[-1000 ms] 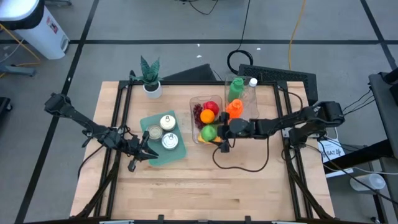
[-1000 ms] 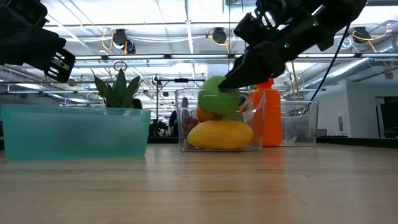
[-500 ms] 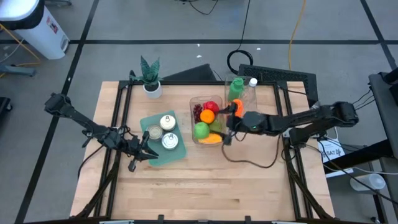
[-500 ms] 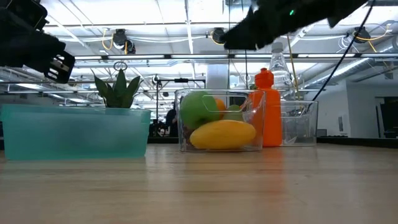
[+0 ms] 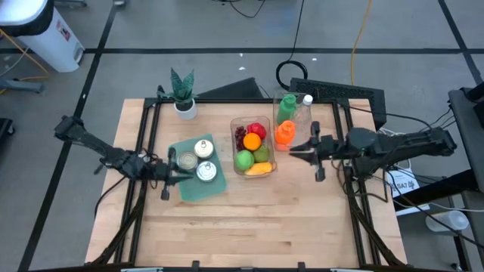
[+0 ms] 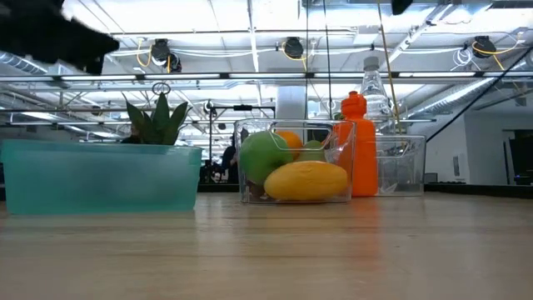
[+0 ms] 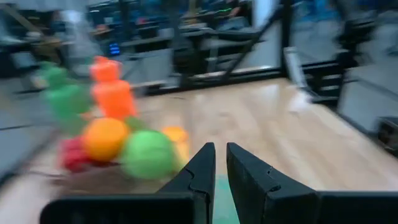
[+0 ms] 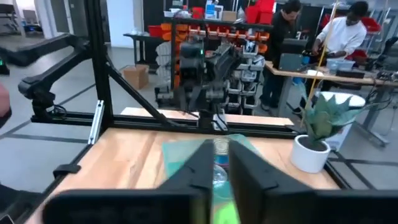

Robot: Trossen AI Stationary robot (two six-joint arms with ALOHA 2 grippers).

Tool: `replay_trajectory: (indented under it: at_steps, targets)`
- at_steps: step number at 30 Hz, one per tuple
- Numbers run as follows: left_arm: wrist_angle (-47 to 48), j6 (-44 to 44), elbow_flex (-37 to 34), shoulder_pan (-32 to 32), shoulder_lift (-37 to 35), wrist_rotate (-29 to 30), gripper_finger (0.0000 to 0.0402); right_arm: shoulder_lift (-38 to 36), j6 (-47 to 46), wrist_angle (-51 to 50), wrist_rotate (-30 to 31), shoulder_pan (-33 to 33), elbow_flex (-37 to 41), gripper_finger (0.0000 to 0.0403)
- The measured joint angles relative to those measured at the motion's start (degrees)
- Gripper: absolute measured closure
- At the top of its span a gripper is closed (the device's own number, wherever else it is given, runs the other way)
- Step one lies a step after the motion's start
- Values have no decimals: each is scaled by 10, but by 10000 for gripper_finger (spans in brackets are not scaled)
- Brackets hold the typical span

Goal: Pick & Place Food Item
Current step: Return to Home Position

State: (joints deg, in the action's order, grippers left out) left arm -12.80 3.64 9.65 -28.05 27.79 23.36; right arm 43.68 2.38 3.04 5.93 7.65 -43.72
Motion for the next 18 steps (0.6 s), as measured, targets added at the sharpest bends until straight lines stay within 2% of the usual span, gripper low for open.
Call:
replay_trajectory:
  at_steps: [2, 4, 6, 9, 11, 15, 18]
  targets:
    - [82, 12, 46, 17, -34, 18, 350, -32, 10, 1, 0, -5, 25, 392]
    - [142, 33, 84, 42, -75, 19, 350, -60, 10, 11, -2, -20, 59, 389]
    - [171, 48, 107, 69, -115, -5, 350, -87, -8, 44, -1, -38, 107, 381]
    - [199, 23, 123, 107, -173, -52, 350, -122, -37, 89, -22, -58, 174, 384]
    - [233, -11, 125, 123, -208, -53, 350, -154, -49, 94, -33, -60, 201, 395]
    - [301, -13, 125, 133, -277, -51, 350, -237, -60, 89, -31, -58, 235, 398]
    - [305, -13, 124, 134, -274, -43, 350, -302, -59, 68, -30, -57, 248, 400]
